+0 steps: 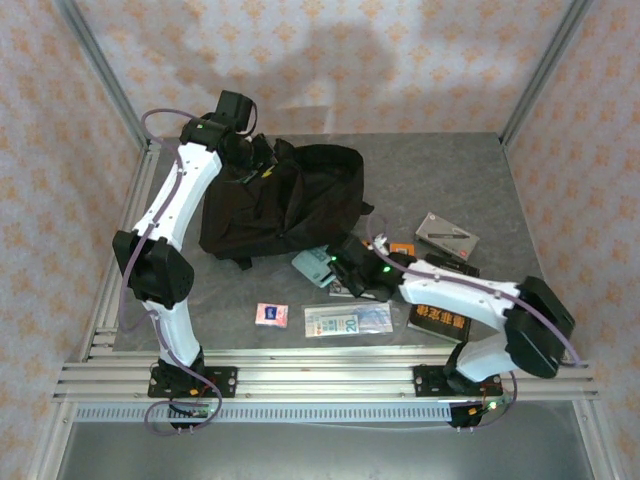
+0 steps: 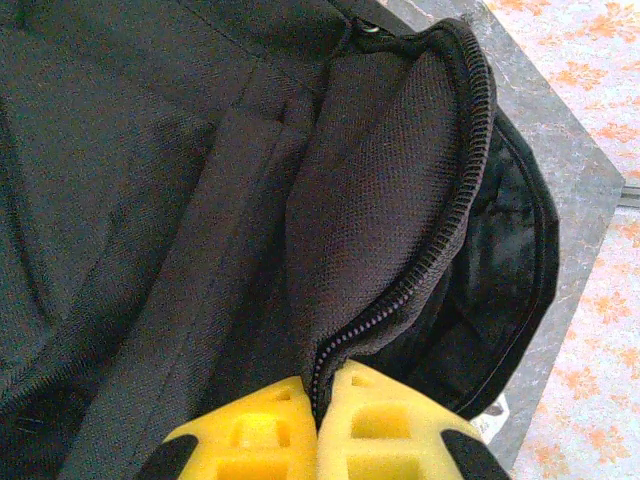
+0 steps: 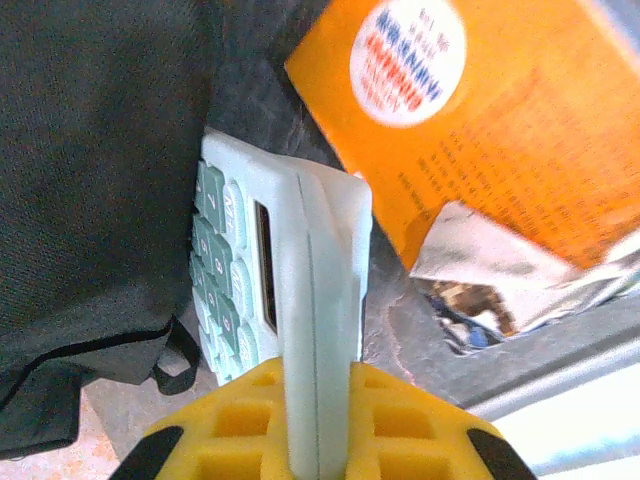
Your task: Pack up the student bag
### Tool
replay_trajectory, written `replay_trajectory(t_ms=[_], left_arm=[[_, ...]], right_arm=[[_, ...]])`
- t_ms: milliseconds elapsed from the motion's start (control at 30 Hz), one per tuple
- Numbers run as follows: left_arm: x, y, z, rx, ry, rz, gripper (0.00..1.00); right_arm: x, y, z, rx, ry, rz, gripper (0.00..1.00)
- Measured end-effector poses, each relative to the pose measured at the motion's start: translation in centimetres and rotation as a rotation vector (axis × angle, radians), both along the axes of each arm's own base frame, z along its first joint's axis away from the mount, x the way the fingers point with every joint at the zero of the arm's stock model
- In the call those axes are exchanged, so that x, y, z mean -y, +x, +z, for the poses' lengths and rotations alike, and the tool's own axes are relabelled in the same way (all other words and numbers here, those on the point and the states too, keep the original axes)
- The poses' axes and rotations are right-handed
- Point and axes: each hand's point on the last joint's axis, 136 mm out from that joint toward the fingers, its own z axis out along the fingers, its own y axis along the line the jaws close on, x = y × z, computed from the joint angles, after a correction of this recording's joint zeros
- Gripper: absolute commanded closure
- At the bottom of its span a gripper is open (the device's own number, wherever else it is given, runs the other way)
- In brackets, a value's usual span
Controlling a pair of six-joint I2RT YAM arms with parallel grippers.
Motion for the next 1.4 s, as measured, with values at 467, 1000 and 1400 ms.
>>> replay_trajectory(t_ms=[467,1000,1400], left_arm=[[1.9,-0.8,5.8,0.116,-0.021,-0.117,1.00],[2.8,-2.3,6.0,0.087,-0.009,-0.257,1.00],[4.2,-3.1,7.4,0.118,-0.045,-0.325,1.00]], right_arm=[[7.8,-3.1,14.3,0.363,-0.222,0.360,1.00],[5.9,8.2,14.2,0.354,-0.408,0.407,1.00],[1.9,14.7,3.4,0.132,-0.320,0.481,1.00]])
